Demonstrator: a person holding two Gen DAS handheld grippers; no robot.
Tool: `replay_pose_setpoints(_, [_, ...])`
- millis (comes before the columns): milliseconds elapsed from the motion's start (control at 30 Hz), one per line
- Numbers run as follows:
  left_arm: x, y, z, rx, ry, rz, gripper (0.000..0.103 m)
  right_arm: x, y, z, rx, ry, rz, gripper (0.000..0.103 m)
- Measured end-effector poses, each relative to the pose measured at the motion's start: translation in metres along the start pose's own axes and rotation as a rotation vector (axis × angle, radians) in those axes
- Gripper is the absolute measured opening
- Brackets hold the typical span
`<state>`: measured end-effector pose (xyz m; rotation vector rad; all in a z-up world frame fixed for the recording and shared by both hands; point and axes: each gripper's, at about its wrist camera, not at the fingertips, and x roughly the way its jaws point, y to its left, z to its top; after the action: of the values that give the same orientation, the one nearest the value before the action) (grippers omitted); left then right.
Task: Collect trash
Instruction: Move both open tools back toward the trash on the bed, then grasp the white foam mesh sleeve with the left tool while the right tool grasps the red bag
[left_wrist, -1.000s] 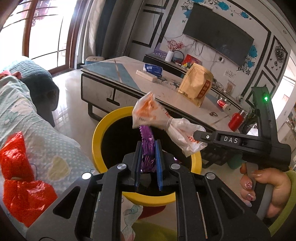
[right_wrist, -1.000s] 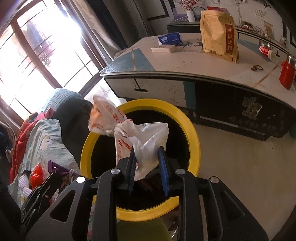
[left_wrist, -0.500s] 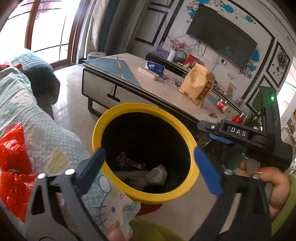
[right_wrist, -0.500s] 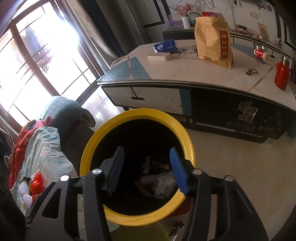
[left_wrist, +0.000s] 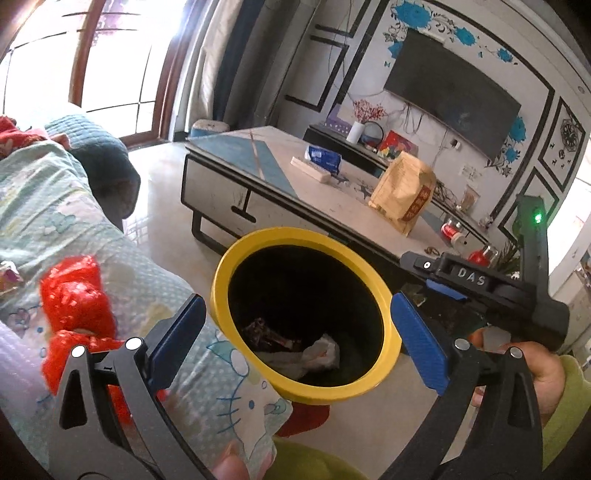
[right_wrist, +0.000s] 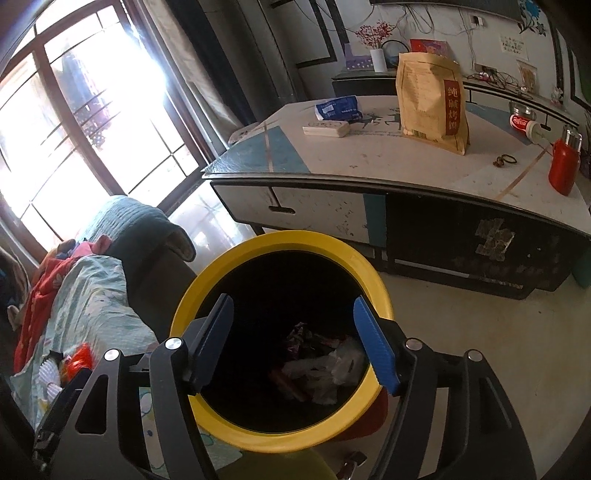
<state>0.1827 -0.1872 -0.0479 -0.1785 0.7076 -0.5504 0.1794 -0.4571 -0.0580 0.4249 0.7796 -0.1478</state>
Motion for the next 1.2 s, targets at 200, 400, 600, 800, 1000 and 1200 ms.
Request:
replay_pose_setpoints(200, [-0.022,0.001,0.003,0.001,-0.051,0.005,0.092,-0.006,0.011,-0.002,-0.028,-0.009,0.028,0.066])
replay_pose_setpoints(400, [-0.039,0.007,0.003,-0.017,-0.085,0.03,0.092,-0.016,0.03,-0.005,-0.071,-0.025,0.088,0.066])
replay_pose_setpoints(600, [-0.056,0.02,0.007,-0.042,-0.118,0.071,0.092,-0.027,0.055,-0.012,-0.137,-0.043,0.147,0.068])
replay_pose_setpoints(800, [-0.073,0.039,0.009,-0.08,-0.149,0.13,0.092,-0.035,0.082,-0.025,-0.217,-0.048,0.18,0.069])
replay_pose_setpoints(1000, [-0.09,0.06,0.009,-0.12,-0.174,0.18,0.092,-0.043,0.103,-0.037,-0.278,-0.052,0.211,0.069])
replay_pose_setpoints(1200, [-0.106,0.076,0.007,-0.153,-0.199,0.217,0.092,-0.047,0.122,-0.048,-0.333,-0.048,0.241,0.069])
